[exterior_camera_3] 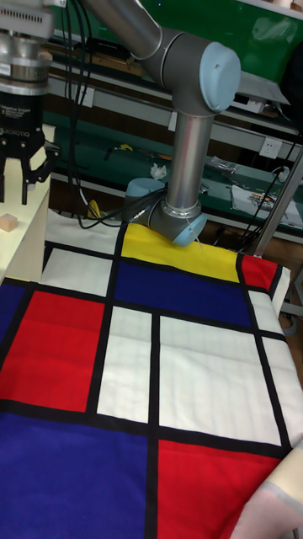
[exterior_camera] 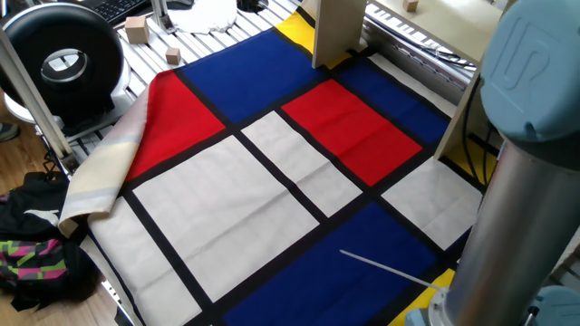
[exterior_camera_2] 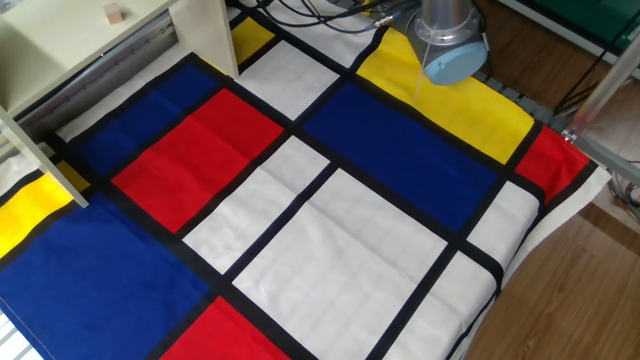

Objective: Take the object down from the shelf

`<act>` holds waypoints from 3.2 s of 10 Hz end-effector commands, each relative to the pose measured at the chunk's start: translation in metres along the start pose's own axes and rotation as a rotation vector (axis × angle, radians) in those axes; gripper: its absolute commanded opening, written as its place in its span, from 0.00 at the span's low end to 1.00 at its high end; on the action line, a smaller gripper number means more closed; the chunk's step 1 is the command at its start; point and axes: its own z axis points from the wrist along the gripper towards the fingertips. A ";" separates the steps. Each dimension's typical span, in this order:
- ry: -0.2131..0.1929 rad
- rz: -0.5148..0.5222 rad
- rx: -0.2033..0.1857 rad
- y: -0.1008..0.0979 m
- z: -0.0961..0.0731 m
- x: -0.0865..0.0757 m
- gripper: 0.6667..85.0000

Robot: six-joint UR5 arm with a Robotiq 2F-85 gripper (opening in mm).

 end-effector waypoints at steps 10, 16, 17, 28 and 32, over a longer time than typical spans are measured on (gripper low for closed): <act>-0.017 -0.032 -0.013 -0.007 0.034 0.003 0.50; -0.024 -0.026 -0.010 -0.007 0.041 0.006 0.50; -0.023 -0.023 -0.008 -0.006 0.042 0.006 0.50; -0.014 0.071 0.043 -0.010 0.033 0.005 0.01; -0.010 0.095 0.060 0.003 0.017 -0.003 0.01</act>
